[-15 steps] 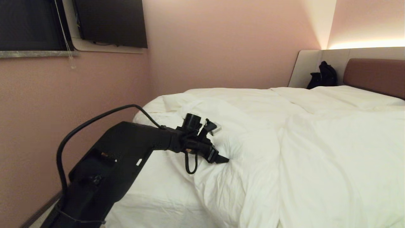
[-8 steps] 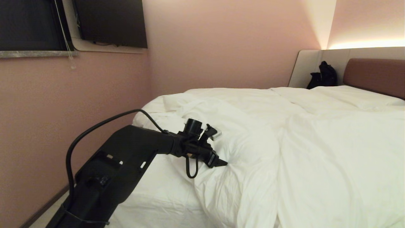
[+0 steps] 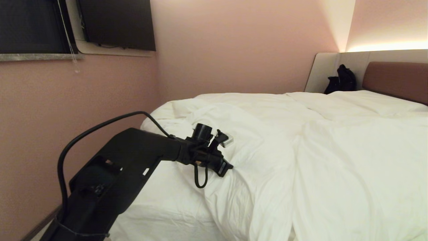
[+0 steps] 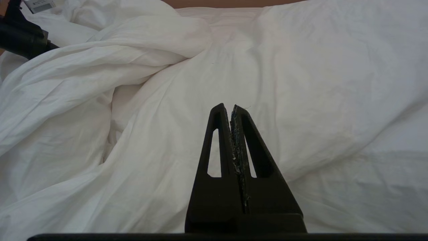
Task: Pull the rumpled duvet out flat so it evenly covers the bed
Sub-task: Hold the folded corner of the quilt, then flatten the corners of the folded blanket
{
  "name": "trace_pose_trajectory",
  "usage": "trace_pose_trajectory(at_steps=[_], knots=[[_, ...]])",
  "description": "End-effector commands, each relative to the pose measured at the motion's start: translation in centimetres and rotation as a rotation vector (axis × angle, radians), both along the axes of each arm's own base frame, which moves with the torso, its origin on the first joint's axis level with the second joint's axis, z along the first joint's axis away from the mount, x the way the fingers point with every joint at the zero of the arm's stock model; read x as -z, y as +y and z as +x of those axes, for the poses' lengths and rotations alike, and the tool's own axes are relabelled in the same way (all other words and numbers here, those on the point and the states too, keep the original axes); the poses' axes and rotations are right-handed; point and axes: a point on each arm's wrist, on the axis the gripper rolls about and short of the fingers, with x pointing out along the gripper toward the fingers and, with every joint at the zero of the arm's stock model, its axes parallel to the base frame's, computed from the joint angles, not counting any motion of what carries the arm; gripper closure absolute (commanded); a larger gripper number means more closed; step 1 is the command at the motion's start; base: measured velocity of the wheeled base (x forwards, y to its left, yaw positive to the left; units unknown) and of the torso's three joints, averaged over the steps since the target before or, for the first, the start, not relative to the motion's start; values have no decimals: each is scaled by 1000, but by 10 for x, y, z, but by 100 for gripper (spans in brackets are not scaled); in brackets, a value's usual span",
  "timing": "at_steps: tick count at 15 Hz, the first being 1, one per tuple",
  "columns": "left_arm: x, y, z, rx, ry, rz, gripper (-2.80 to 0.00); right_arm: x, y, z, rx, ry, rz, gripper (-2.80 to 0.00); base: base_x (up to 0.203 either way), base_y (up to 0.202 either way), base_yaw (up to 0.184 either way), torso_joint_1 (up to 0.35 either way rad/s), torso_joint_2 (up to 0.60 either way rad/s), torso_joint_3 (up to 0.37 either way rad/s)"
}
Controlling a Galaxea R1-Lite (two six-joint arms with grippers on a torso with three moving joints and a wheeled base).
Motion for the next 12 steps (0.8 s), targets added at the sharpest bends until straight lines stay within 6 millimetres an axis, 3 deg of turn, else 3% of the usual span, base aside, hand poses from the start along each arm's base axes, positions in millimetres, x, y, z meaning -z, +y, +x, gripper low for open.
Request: trace_pose_trajectory(at_steps=[1, 4, 8, 12], knots=[[-11, 2, -4, 5, -8, -8, 0, 0, 0, 0, -1, 0, -1, 0, 0, 0, 0, 0, 0, 0], [-19, 10, -23, 6, 32, 10, 0, 0, 0, 0, -1, -1, -1, 0, 0, 0, 0, 0, 0, 0], [-50, 28, -55, -7, 58, 12, 0, 0, 0, 0, -1, -1, -1, 0, 0, 0, 0, 0, 0, 0], [-75, 62, -100, -35, 98, 27, 0, 0, 0, 0, 0, 0, -1, 0, 0, 0, 0, 0, 0, 0]])
